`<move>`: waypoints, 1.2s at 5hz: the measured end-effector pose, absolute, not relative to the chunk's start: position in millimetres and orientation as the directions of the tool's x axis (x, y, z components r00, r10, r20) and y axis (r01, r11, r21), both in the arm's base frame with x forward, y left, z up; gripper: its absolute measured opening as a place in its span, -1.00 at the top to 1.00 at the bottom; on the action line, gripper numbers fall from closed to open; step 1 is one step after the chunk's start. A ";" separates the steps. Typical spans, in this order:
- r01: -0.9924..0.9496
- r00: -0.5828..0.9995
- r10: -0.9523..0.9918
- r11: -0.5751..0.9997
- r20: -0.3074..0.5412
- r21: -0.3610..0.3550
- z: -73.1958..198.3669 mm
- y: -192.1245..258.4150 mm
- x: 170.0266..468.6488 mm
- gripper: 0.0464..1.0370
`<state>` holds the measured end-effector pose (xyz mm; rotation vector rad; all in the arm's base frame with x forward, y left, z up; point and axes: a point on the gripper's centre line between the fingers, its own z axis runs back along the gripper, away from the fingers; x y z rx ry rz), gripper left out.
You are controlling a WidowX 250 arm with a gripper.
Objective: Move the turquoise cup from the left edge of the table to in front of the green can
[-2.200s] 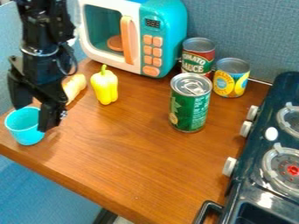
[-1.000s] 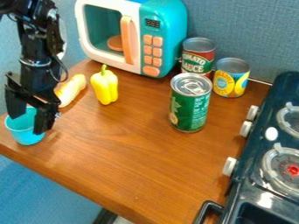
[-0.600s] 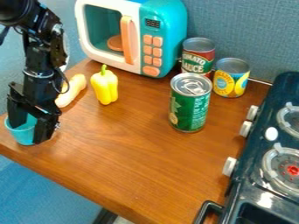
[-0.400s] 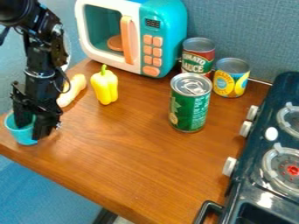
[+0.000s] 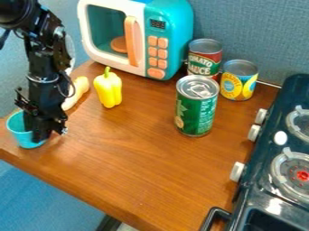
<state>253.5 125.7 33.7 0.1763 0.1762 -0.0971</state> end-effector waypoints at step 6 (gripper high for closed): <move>0.477 0.877 -0.454 0.861 -0.156 0.178 97.5 -18.6 295.6 0.90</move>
